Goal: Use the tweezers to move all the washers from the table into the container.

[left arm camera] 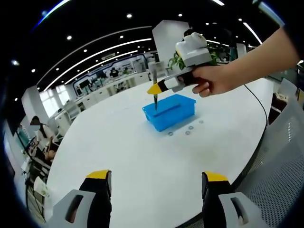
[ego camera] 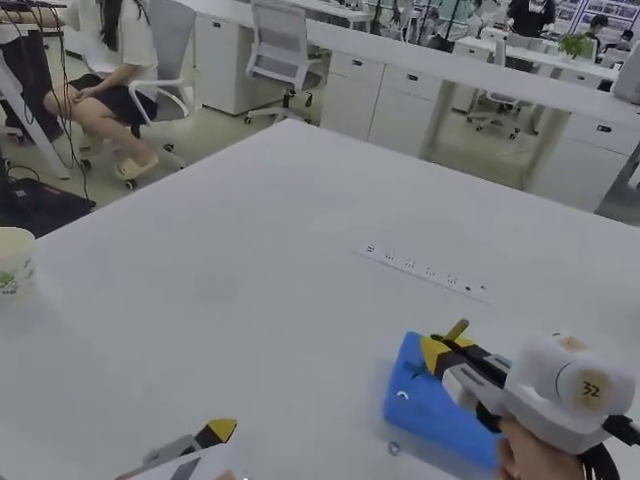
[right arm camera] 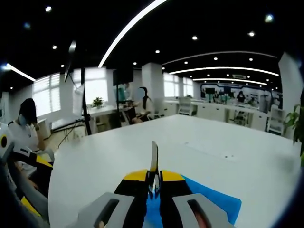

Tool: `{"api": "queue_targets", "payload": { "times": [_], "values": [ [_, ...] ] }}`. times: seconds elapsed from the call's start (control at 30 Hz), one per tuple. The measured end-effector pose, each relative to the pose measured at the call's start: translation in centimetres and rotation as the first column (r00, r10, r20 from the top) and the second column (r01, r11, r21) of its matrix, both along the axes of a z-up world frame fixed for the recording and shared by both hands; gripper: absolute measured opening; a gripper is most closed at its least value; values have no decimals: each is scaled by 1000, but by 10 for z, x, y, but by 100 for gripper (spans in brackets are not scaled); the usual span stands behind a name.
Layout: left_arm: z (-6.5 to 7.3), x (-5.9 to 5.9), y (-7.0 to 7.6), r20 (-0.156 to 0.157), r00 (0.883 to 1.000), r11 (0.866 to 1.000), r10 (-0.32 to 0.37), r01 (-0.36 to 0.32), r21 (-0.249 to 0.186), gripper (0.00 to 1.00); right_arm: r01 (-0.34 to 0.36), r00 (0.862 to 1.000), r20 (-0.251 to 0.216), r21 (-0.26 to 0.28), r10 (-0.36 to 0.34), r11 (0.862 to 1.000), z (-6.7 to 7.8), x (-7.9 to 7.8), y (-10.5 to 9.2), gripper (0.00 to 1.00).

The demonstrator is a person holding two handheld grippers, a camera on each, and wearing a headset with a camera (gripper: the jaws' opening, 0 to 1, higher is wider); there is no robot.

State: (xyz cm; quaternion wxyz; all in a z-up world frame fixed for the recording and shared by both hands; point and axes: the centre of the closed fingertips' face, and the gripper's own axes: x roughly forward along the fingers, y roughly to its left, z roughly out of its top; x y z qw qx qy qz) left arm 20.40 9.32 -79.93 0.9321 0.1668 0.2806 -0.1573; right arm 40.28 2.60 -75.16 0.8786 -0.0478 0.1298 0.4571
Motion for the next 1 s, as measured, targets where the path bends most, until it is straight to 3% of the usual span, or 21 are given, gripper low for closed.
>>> {"api": "queue_targets", "payload": {
  "times": [0.13,0.3,0.4,0.8,1.0],
  "values": [
    [1,1,1,4,1000,1000,5,-5,-4,79,-28,999,28,3,28,1000,9,-22,2,4],
    [1,1,0,7,1000,1000,1,-1,-5,78,-68,997,29,-23,69,997,0,-42,3,4],
    [1,1,0,6,1000,1000,0,0,-8,78,-77,997,8,-28,77,997,-10,-50,2,4],
    [-1,1,1,-4,1000,1000,5,-5,-6,78,-91,992,-94,-45,86,995,-48,-55,1,4],
    [-1,1,-1,-7,1000,1000,0,0,-18,78,-91,990,-111,-66,84,994,-59,-52,2,4]
  ]
}}
